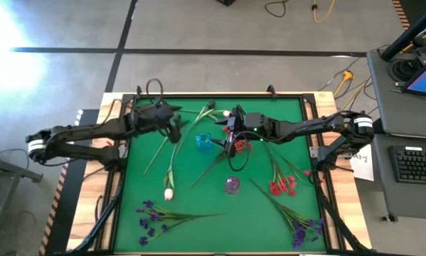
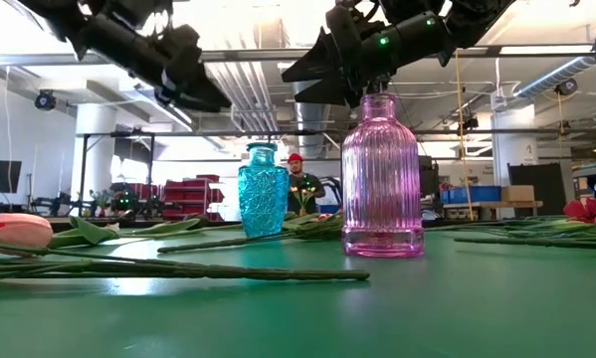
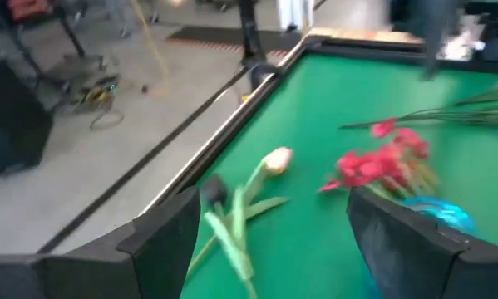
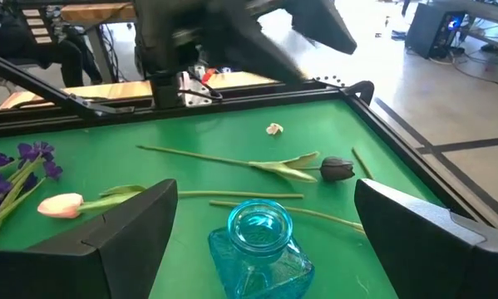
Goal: Sort flowers into vase by color
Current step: Put the right black tulip into the blue vase
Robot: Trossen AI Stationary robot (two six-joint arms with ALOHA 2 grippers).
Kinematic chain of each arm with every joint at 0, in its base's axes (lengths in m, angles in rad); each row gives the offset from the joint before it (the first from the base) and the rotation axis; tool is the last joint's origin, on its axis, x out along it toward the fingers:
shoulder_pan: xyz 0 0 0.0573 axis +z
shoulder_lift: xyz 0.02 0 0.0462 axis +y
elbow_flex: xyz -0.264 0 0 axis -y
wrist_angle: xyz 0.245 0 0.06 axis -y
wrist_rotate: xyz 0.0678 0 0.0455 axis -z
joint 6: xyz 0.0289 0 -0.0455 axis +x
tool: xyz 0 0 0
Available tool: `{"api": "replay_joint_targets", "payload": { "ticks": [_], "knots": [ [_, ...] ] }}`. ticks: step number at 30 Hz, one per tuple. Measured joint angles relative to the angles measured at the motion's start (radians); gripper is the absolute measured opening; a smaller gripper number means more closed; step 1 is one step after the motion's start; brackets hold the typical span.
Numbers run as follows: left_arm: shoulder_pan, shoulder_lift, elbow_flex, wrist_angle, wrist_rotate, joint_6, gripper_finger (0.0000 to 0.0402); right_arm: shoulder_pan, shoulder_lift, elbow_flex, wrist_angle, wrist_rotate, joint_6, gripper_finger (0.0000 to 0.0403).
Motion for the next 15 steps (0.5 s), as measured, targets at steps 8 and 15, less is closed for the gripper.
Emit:
{"api": "replay_joint_targets", "payload": {
  "ticks": [8,15],
  "knots": [
    [0.227,0.217,0.001,0.011,0.234,0.024,0.0267,0.001,0.0,0.0,-0.001,0.0,0.004,0.0359],
    [0.236,0.433,0.0,0.139,0.304,0.037,0.0246,0.001,0.0,0.0,-0.005,0.0,0.01,0.0359]
  ]
}}
